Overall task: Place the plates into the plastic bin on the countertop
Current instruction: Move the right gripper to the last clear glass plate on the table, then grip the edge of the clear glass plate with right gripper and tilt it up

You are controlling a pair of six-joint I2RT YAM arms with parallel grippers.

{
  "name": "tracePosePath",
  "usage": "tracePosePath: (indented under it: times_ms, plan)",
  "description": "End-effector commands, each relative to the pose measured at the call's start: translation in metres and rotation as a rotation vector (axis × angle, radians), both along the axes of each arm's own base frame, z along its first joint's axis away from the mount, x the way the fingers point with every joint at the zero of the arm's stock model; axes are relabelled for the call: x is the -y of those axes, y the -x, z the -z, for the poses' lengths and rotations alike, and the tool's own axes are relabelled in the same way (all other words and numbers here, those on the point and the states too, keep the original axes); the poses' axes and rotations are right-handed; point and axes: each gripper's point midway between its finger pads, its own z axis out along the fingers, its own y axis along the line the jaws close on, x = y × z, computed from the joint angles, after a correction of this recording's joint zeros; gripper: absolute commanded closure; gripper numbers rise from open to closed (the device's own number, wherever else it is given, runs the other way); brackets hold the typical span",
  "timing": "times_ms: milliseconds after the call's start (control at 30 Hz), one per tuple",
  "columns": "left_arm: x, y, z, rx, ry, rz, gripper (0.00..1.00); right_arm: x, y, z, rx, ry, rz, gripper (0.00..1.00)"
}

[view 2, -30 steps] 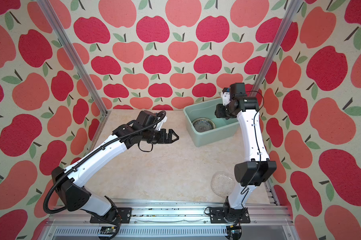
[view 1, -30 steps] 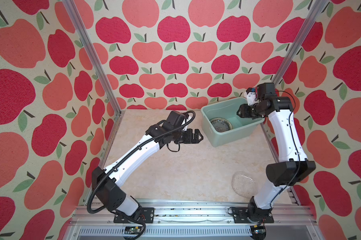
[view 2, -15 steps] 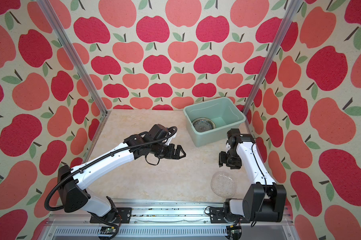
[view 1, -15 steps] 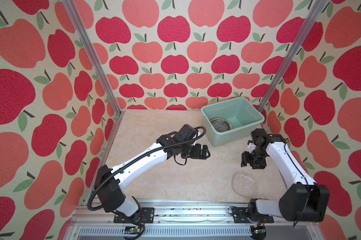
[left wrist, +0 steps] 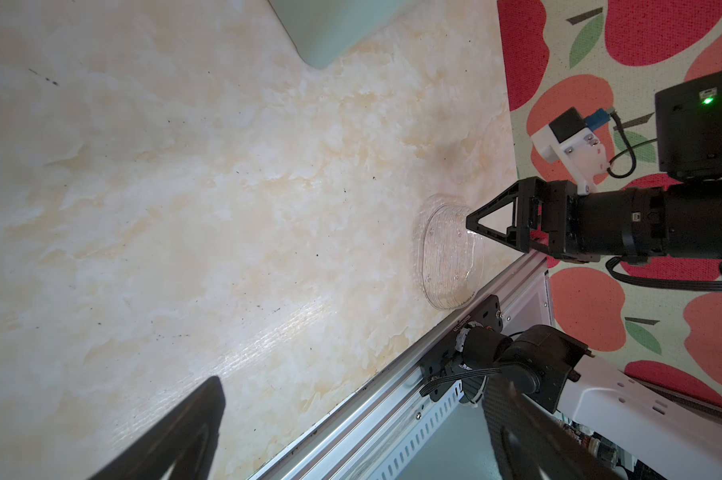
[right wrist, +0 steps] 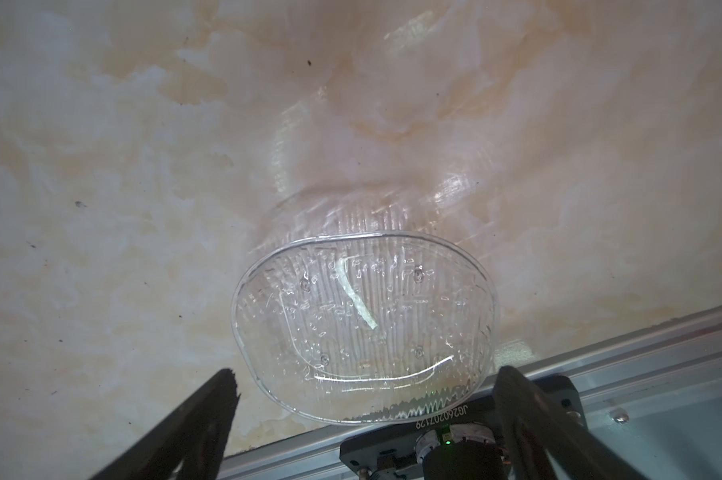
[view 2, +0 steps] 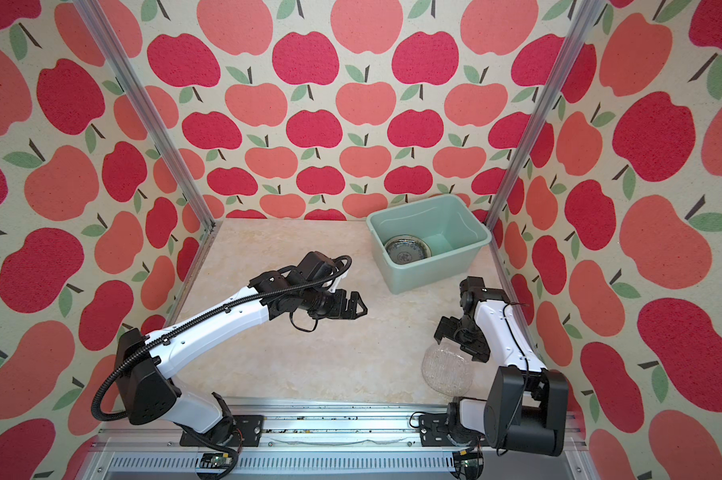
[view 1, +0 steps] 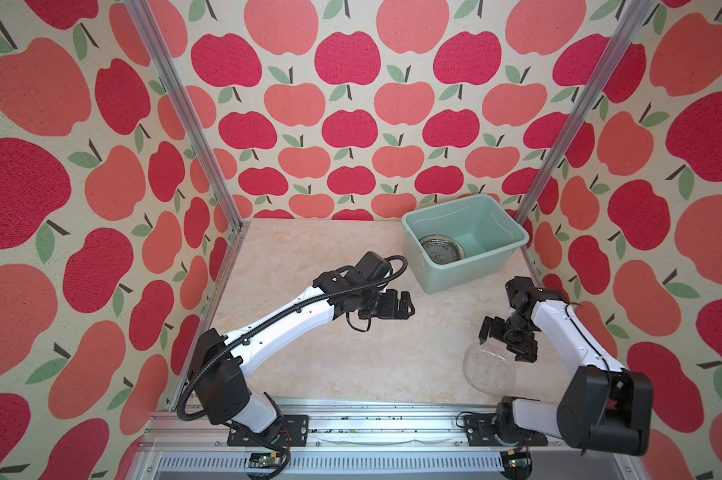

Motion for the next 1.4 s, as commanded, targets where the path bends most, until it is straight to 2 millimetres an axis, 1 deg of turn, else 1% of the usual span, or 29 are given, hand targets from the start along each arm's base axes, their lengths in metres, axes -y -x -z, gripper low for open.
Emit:
tracePosePath:
  times_ms: [0,167,333,433,567,833,1000,1167,1233,1367]
  plan:
    - [-0.006,-0.008,-0.008,0.019,0.022,-0.023,0.01,0.002,0.004,0.010,0.018,0.003,0.139,0.01]
    - [-0.018,-0.014,-0.008,0.011,0.032,-0.050,0.01,0.001,0.014,0.032,-0.027,-0.027,0.207,0.01]
    - [-0.029,-0.023,-0.007,0.005,0.046,-0.080,0.01,-0.009,0.013,0.042,-0.042,-0.087,0.200,0.01]
    - [-0.032,-0.029,-0.004,-0.006,0.053,-0.089,0.01,-0.025,0.006,0.044,-0.034,-0.179,0.176,0.02]
    - [-0.028,-0.033,-0.001,-0.022,0.055,-0.079,0.01,-0.049,-0.003,0.042,-0.017,-0.326,0.149,0.06]
    - [-0.022,-0.030,0.006,-0.043,0.044,-0.073,0.01,-0.087,-0.023,0.034,0.043,-0.468,0.013,0.10]
    - [-0.023,-0.026,0.007,-0.044,0.028,-0.083,0.01,-0.105,-0.028,0.041,0.010,-0.477,-0.067,0.14]
    - [-0.027,-0.023,0.006,-0.039,0.014,-0.094,0.01,-0.114,-0.026,0.051,-0.041,-0.429,-0.122,0.25]
    - [-0.028,-0.023,0.006,-0.037,0.015,-0.102,0.01,-0.118,-0.028,0.051,-0.041,-0.426,-0.136,0.27]
    - [-0.030,-0.021,0.006,-0.034,0.014,-0.103,0.01,-0.129,-0.036,0.049,-0.030,-0.432,-0.177,0.27]
